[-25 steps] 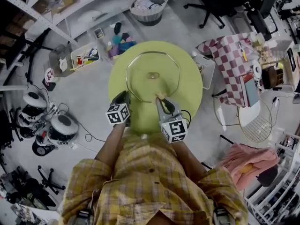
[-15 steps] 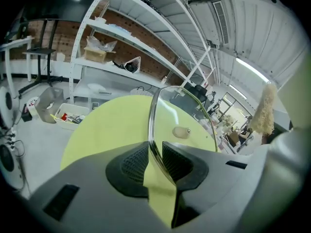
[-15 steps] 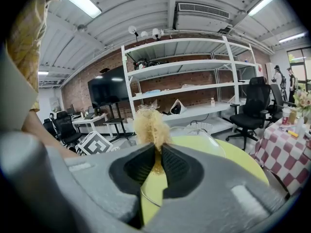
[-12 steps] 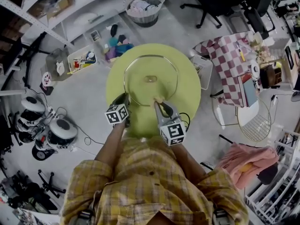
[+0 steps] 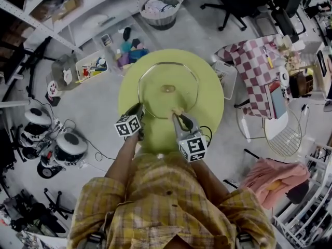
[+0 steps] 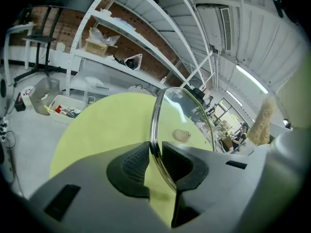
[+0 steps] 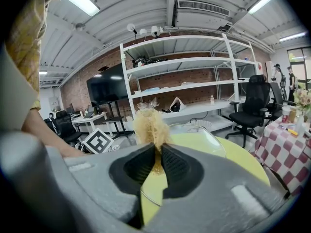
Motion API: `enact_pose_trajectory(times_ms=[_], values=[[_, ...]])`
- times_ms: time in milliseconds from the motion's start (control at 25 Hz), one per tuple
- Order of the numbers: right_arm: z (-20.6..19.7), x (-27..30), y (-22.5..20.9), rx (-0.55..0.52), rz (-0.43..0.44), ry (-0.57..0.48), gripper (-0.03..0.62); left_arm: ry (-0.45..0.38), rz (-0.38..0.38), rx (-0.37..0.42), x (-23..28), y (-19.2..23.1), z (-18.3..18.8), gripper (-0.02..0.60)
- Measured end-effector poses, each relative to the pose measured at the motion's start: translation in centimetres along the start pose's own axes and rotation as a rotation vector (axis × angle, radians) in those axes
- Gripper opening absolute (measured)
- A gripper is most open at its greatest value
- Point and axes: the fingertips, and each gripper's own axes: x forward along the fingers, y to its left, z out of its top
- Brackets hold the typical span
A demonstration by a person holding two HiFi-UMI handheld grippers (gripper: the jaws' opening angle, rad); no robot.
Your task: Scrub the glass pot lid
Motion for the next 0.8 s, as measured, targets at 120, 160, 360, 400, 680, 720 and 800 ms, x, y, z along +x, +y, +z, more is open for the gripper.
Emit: enact_pose_trajectory(times_ms=[120,160,360,400,680,720,800], values=[[0.0,0.1,-0.2,0.000,0.000,0.000,0.037,0.001,-0.035,-0.037,0.2,0.0,0.1,0.067],[0.1,0.2,-0.2,0.000,-0.001,0.000,0.037,0.001,-0.041,-0.045,0.2,0.1,0.1,0.067],[-0.1,0.6,-0.2,0.004,-0.002,0.012,0.037,-0.012,-0.061,-0.101,0.1,0.6,0.4,0.066],[-0.2,0.6,-0.3,0.006,-0.003,0.013,0.038,-0.015,-0.065,-0.111,0.1,0.6,0.5,0.064],[-1.6,1.4,-2.1,0.032,-0.027,0.037,0.037,-0.029,-0.088,-0.161,0.3,0.7,0.4,0.057],[-1.9,1.5,-2.4,0.037,-0.028,0.047,0.037,-0.029,-0.092,-0.168,0.3,0.8,0.4,0.057],[-2.7,1.9,-2.9,0.043,-0.031,0.072,0.037,-0.030,-0.098,-0.175,0.3,0.8,0.4,0.057]])
